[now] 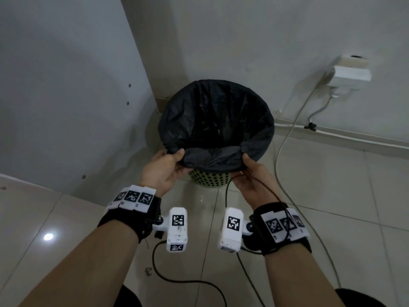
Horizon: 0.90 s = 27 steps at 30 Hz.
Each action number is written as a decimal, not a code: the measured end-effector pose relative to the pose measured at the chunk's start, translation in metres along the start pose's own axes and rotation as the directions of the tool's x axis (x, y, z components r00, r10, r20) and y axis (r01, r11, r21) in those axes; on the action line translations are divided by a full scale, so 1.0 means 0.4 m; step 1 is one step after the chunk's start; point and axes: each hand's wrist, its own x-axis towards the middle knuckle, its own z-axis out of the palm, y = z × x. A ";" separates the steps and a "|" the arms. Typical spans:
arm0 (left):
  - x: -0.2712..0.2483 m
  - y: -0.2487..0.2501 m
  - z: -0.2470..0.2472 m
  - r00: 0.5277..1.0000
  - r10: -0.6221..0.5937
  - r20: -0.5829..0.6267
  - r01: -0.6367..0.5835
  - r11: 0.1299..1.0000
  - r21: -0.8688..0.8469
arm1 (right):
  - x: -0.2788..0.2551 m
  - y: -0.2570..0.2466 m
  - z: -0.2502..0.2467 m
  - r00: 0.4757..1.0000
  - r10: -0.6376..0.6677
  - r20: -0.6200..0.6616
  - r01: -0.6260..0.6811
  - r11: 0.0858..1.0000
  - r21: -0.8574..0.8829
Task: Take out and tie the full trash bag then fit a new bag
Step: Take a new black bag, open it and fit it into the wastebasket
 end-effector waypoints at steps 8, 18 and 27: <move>-0.022 -0.016 0.020 0.997 -0.054 0.059 0.058 0.996 -0.072 | -0.006 0.013 0.002 0.997 0.040 0.061 -0.045 0.995 0.084; -0.015 -0.019 0.025 0.997 0.055 0.056 -0.055 0.998 0.001 | -0.006 -0.032 -0.020 0.999 0.005 0.033 -0.010 0.990 0.143; 0.005 0.014 0.011 0.995 0.100 0.017 -0.100 0.994 0.040 | -0.013 0.007 -0.023 1.000 -0.013 0.018 0.013 0.999 -0.032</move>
